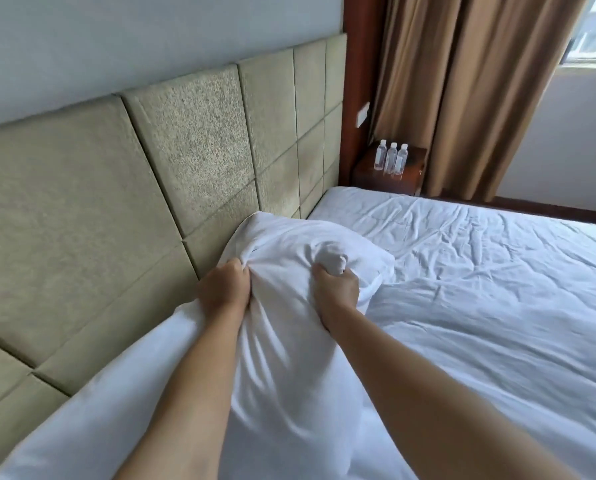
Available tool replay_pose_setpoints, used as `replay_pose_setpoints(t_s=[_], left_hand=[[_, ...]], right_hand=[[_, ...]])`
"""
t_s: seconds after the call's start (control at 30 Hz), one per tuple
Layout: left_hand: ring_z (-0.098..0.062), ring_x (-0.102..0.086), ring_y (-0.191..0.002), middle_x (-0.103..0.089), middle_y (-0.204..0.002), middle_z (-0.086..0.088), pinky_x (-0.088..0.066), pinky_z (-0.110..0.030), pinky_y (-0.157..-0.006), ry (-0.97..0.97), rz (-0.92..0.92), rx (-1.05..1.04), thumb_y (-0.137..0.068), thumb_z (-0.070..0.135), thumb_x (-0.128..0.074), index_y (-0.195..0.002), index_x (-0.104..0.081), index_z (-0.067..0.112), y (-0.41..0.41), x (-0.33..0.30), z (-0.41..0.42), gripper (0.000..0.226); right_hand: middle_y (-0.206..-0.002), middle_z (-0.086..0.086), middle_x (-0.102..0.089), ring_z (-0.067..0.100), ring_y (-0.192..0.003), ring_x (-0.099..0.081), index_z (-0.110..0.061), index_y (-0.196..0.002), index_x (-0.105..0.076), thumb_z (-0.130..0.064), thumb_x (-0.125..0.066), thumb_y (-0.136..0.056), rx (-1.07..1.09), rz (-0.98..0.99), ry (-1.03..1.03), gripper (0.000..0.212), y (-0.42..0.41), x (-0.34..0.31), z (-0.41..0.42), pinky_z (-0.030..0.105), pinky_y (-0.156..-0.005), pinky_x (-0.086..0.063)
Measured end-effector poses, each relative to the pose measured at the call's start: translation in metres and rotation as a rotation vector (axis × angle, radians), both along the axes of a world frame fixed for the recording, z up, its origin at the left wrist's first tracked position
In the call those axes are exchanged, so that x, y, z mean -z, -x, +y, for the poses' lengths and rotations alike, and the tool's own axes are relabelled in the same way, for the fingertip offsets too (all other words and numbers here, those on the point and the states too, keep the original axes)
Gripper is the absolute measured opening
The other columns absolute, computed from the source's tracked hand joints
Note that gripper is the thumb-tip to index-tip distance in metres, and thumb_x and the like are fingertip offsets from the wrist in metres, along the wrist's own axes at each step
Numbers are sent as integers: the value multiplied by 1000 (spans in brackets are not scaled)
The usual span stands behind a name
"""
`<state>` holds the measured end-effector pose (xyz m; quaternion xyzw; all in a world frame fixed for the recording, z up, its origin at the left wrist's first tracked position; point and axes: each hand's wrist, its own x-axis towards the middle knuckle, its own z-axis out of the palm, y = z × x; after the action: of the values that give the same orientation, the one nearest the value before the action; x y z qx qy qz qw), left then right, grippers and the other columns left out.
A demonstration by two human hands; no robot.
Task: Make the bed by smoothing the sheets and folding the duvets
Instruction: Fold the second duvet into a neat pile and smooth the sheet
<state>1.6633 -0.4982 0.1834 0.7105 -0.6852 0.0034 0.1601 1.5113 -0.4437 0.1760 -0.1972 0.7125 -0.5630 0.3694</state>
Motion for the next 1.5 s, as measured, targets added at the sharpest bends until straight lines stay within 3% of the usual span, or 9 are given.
replay_pose_setpoints(t_s=[0.3, 0.67, 0.9, 1.0, 1.07, 1.2, 1.37, 1.43, 1.5], left_hand=[[-37, -64, -95, -68, -101, -19, -45, -35, -73, 88, 258, -98, -99, 39, -39, -105, -65, 5, 62, -54, 146, 43], [-36, -62, -95, -66, -103, -18, -44, -36, -75, 102, 389, 0, -100, 36, -36, -103, -62, 4, 151, -67, 304, 41], [-36, -62, -93, -67, -100, -17, -43, -34, -72, 75, 304, 122, -100, 47, -29, -98, -63, 7, 189, -45, 355, 52], [-33, -62, -100, -66, -107, -14, -45, -35, -78, -134, 147, 203, -96, 60, -22, -103, -63, 13, 196, -5, 373, 63], [-32, -58, -108, -63, -116, -13, -43, -35, -82, -217, 104, 213, -93, 64, -26, -110, -58, 15, 203, 12, 379, 62], [-30, -37, -130, -40, -139, -11, -33, -43, -102, -176, 86, 255, -95, 52, -35, -128, -38, 17, 217, 10, 373, 47], [-28, -28, -136, -22, -153, -5, -29, -45, -108, -88, 32, 380, -100, 38, -28, -149, -19, 33, 215, -2, 351, 50], [-23, -14, -144, -10, -159, -1, -18, -47, -114, -81, -65, 409, -102, 37, -22, -151, -12, 38, 212, 3, 346, 50], [-18, 3, -148, 2, -161, 4, -5, -50, -117, -201, -153, 462, -102, 39, -14, -151, -2, 39, 213, 14, 348, 51]], right_hand=[[-83, 1, -66, 23, -84, -62, -18, -86, -63, -37, -59, -80, -32, 198, 168, 21, 70, -83, 133, 34, -80, -50], [-82, -1, -62, 20, -81, -57, -19, -92, -64, -35, -60, -86, 124, 209, 210, 17, 152, -101, 303, 26, -75, -40], [-89, 2, -68, 25, -92, -63, -17, -93, -66, -38, -61, -82, 246, 231, 156, 23, 193, -76, 374, 31, -81, -47], [-111, 11, -66, 30, -105, -61, -16, -123, -56, -45, -59, -80, 313, 302, -153, 52, 204, -29, 405, 37, -86, -46], [-119, 12, -63, 32, -111, -59, -19, -132, -48, -46, -60, -82, 320, 298, -253, 58, 208, -8, 420, 37, -89, -44], [-122, 15, -61, 32, -114, -58, -11, -125, -50, -40, -57, -89, 274, 369, -303, 47, 217, -13, 418, 36, -91, -42], [-108, 16, -64, 33, -101, -61, -11, -104, -59, -38, -40, -98, 257, 682, -158, 34, 218, -50, 393, 36, -81, -44], [-105, 17, -64, 33, -98, -61, -11, -104, -56, -32, -38, -100, 249, 814, -146, 28, 213, -46, 389, 36, -78, -44], [-113, 16, -59, 33, -107, -55, -11, -116, -53, -14, -36, -99, 228, 938, -204, 24, 207, -27, 393, 38, -82, -43]])
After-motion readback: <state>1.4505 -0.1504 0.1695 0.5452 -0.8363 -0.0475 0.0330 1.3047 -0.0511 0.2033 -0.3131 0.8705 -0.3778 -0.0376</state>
